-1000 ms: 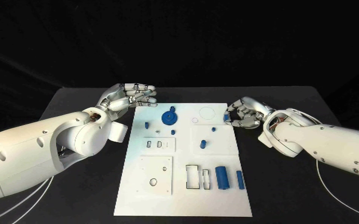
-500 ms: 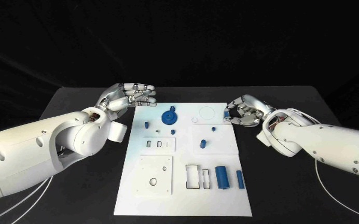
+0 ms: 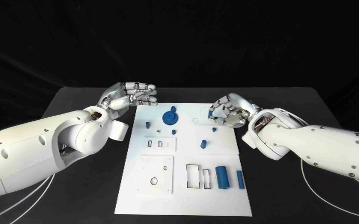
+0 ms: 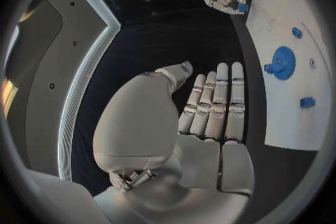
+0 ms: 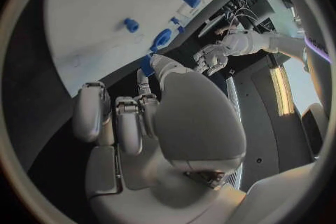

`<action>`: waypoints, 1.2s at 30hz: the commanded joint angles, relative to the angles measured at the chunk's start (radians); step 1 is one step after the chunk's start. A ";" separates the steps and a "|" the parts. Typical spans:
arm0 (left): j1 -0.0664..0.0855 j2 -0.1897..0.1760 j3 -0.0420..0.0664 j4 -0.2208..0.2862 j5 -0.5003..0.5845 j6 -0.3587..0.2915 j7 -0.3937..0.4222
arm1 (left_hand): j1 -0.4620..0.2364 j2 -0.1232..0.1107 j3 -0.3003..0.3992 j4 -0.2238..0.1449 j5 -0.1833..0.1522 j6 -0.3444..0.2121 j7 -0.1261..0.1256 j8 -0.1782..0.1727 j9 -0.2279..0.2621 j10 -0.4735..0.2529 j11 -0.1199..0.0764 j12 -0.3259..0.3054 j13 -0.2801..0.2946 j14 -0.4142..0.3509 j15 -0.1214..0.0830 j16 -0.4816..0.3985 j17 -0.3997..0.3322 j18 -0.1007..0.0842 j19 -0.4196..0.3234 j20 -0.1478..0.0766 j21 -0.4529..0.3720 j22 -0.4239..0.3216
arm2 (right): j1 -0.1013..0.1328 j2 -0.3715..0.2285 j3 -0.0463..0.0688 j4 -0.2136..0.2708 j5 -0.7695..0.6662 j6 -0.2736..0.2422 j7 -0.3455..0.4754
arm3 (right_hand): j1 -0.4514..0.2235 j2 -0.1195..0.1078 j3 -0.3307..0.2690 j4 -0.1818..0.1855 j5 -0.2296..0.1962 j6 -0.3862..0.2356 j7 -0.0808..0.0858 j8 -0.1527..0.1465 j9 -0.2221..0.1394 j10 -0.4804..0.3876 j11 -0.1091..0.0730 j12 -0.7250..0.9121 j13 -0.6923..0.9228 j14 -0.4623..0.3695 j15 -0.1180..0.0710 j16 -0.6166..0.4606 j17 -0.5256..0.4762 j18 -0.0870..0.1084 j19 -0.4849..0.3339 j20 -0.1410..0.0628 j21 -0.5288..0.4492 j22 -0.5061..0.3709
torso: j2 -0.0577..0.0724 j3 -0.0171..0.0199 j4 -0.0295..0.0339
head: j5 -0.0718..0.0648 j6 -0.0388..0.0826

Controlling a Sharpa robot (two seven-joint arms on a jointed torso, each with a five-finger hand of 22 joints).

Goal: Assemble the parts on the task board

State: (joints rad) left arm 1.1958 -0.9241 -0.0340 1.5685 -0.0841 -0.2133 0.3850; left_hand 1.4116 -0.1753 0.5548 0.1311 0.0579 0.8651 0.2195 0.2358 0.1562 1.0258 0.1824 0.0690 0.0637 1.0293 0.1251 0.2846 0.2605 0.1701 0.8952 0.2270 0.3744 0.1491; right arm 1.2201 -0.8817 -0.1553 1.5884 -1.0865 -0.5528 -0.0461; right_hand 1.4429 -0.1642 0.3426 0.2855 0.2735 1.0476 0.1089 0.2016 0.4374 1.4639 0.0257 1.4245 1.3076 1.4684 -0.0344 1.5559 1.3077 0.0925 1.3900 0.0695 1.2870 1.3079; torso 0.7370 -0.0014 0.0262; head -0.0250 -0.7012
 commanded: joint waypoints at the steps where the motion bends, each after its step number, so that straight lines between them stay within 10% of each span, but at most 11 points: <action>1: 0.000 0.005 0.001 -0.001 0.000 0.016 0.010 | -0.008 0.004 -0.002 -0.006 -0.005 -0.008 0.029 -0.006 -0.001 -0.002 0.005 -0.004 0.001 -0.004 0.005 -0.004 0.001 0.010 -0.007 0.003 0.006 0.000 | 0.003 0.022 0.000 0.026 -0.057 -0.032 -0.100 | -0.009 0.000 0.007 0.000 0.003 0.007 -0.007 0.014 0.019 0.016 -0.003 0.006 0.126 0.093 -0.006 0.004 0.218 -0.019 0.006 0.000 0.006 0.031 | -0.006 -0.0034 0.0007 | 0.008 -0.006; 15: 0.000 0.016 0.001 -0.014 0.000 0.018 0.010 | -0.008 0.004 -0.002 -0.006 -0.005 -0.008 0.029 -0.006 -0.001 -0.002 0.005 -0.004 0.001 -0.004 0.005 -0.004 0.001 0.010 -0.007 0.003 0.006 0.000 | -0.002 0.192 0.000 0.032 -0.162 0.009 -0.216 | -0.011 -0.002 0.017 -0.007 0.004 0.004 -0.009 0.016 0.021 0.026 -0.005 0.019 0.139 0.096 -0.008 0.008 0.232 -0.022 0.015 -0.002 0.018 0.042 | -0.016 -0.0113 0.0026 | 0.050 -0.030; 36: 0.001 0.022 0.001 -0.018 0.000 0.017 0.003 | -0.008 0.004 -0.002 -0.006 -0.005 -0.008 0.029 -0.006 -0.001 -0.002 0.005 -0.004 0.001 -0.004 0.005 -0.004 0.001 0.010 -0.007 0.003 0.006 0.000 | -0.064 0.318 -0.008 0.019 -0.382 0.060 -0.330 | -0.019 -0.007 0.023 -0.009 0.003 -0.003 -0.007 0.015 0.022 0.029 -0.003 0.024 0.143 0.097 -0.008 0.009 0.237 -0.025 0.022 -0.002 0.027 0.050 | -0.012 -0.0082 0.0022 | 0.079 -0.046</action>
State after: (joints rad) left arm 1.1958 -0.9036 -0.0341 1.5497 -0.0842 -0.2116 0.3842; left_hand 1.4116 -0.1753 0.5547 0.1311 0.0580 0.8651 0.2195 0.2358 0.1563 1.0258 0.1824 0.0690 0.0636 1.0293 0.1251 0.2847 0.2603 0.1702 0.8953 0.2270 0.3745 0.1491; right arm 1.1599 -0.5677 -0.1633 1.6072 -1.4058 -0.5314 -0.3294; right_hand 1.4339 -0.1740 0.3594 0.2773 0.2702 1.0442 0.1055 0.2096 0.4375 1.4638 0.0258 1.4435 1.3078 1.4647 -0.0379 1.5596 1.3074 0.0765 1.4040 0.0697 1.3108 1.3074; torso 0.7230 -0.0111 0.0298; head 0.0483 -0.7458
